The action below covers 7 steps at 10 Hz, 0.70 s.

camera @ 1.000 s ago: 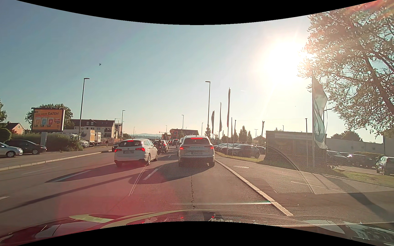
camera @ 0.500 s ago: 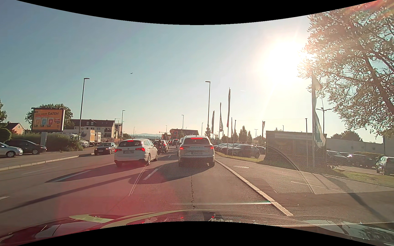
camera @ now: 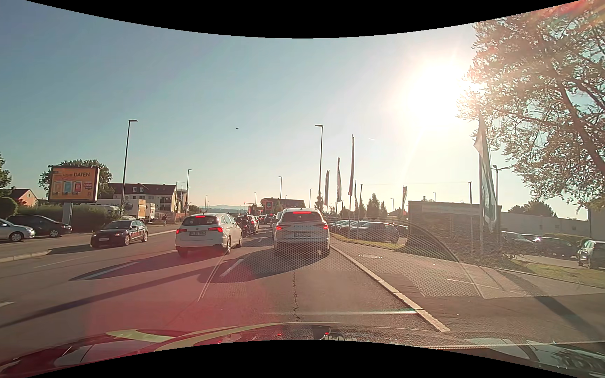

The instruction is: Follow the waypoints while adhering to traffic rules and regulations

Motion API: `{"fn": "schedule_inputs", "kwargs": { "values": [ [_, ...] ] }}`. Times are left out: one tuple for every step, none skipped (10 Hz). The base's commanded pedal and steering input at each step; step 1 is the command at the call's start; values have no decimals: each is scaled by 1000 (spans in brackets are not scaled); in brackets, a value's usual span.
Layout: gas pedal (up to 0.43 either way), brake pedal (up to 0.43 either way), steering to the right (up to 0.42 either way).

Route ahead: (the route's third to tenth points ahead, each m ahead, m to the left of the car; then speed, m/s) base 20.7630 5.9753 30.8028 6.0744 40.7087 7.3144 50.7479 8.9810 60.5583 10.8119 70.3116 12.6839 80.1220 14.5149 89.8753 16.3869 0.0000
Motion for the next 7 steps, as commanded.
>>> {"fn": "schedule_inputs", "kwargs": {
  "values": [
    [0, 250, -15],
    [0, 256, -15],
    [0, 256, -15],
    [0, 256, -15],
    [0, 250, -15],
    [0, 256, -15],
    [0, 256, -15]
  ]
}}
